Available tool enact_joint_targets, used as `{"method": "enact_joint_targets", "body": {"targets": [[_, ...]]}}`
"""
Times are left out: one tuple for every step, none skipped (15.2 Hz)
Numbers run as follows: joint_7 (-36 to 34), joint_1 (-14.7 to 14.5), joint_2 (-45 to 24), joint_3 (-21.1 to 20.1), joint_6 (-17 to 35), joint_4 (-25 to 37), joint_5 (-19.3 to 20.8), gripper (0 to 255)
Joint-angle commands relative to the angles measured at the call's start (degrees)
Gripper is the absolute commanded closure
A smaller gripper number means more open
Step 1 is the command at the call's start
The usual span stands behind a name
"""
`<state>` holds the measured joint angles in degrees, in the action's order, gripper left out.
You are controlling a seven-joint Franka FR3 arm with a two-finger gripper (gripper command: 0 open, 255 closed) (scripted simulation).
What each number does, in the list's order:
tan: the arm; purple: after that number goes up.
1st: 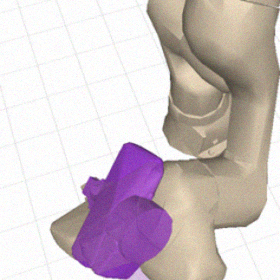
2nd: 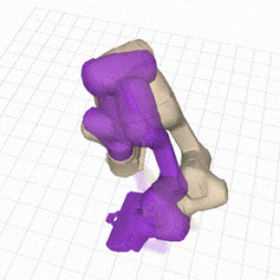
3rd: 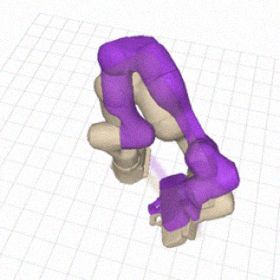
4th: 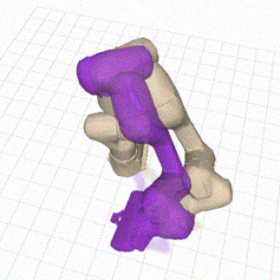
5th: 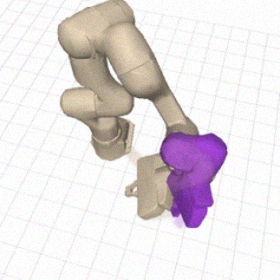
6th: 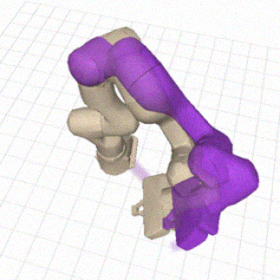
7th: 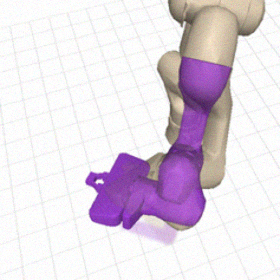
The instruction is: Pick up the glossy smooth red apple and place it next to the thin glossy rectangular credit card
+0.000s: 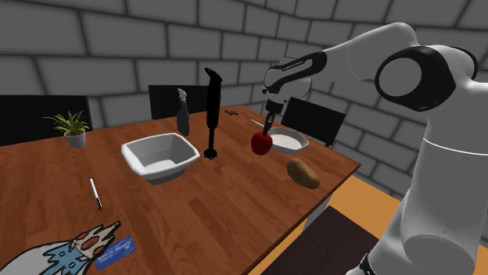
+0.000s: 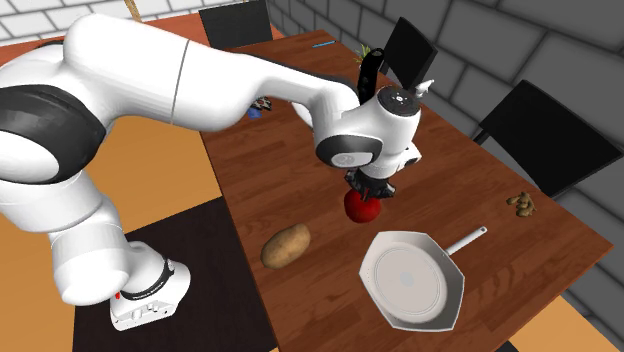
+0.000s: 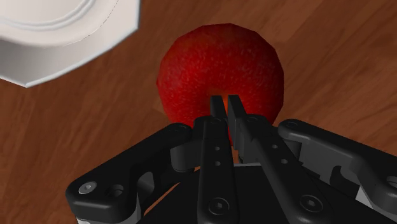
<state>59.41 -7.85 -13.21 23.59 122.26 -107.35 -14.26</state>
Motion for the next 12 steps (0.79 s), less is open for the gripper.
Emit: {"method": "enact_joint_targets", "body": {"targets": [[-0.36, -0.04, 0.53, 0.12, -1.3, 0.85, 0.4, 255], [-0.56, -0.07, 0.8, 0.18, -1.96, 1.29, 0.61, 255], [-0.75, -0.1, 1.07, 0.23, -2.64, 1.73, 0.81, 255], [-0.93, -0.12, 1.32, 0.27, -3.31, 2.19, 1.01, 255], [-1.11, -0.14, 1.57, 0.32, -3.99, 2.67, 1.19, 255], [-1.29, -0.16, 1.8, 0.36, -4.68, 3.16, 1.37, 255], [-1.46, -0.17, 2.02, 0.4, -5.37, 3.66, 1.54, 255], [-1.63, -0.18, 2.22, 0.44, -6.06, 4.18, 1.7, 255], [-1.79, -0.19, 2.42, 0.48, -6.76, 4.71, 1.85, 255], [-1.94, -0.2, 2.6, 0.51, -7.46, 5.26, 1.99, 255], [-2.1, -0.2, 2.77, 0.54, -8.16, 5.82, 2.13, 255], [-2.24, -0.2, 2.93, 0.57, -8.87, 6.39, 2.26, 255]]}}
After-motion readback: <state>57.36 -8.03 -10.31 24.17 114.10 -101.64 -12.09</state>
